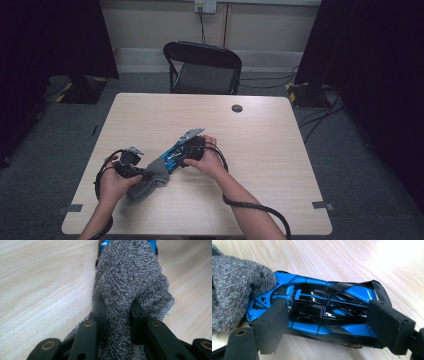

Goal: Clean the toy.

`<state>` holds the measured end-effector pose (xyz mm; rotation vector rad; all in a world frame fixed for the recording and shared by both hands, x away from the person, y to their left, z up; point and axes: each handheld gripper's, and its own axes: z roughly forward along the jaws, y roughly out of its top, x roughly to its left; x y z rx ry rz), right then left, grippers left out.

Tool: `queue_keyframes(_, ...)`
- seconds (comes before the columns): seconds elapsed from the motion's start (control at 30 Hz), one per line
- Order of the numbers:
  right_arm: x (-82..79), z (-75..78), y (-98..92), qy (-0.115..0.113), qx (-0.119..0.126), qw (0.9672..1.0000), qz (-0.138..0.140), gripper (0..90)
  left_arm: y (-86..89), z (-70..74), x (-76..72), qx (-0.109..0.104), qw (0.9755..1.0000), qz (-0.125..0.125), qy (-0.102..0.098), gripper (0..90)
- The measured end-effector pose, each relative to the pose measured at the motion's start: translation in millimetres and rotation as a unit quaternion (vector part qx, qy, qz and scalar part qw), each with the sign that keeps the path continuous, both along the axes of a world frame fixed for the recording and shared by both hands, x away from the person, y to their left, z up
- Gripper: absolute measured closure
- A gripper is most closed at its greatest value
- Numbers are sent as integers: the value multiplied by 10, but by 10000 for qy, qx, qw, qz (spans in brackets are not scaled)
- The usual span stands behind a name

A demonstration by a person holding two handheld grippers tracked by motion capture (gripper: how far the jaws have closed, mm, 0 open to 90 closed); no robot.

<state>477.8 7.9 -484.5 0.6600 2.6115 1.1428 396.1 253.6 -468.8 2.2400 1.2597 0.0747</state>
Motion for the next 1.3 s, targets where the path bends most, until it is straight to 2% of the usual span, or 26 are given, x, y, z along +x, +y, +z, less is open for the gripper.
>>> queue_keyframes(0.17, 0, 0, 0, -1, 0, 10000, -1, 174, 54, -15, 24, -34, 9998, 178, -41, 721)
queue_keyframes(0.6, 2, 2, 1, 2, -2, 10000, 3, 179, 65, -14, 86, -18, 9993, 360, -25, 721)
queue_keyframes(1.03, 3, 2, -9, -2, 1, 10000, 17, 186, 123, 5, 213, 93, 9985, 535, -28, 721)
queue_keyframes(1.2, 3, 4, -7, 5, -6, 10000, 13, 186, 184, 23, 271, 150, 9967, 796, -37, 720)
queue_keyframes(1.3, 3, 2, -10, 0, 2, 10000, 17, 186, 172, 16, 306, 187, 9969, 770, 4, 720)
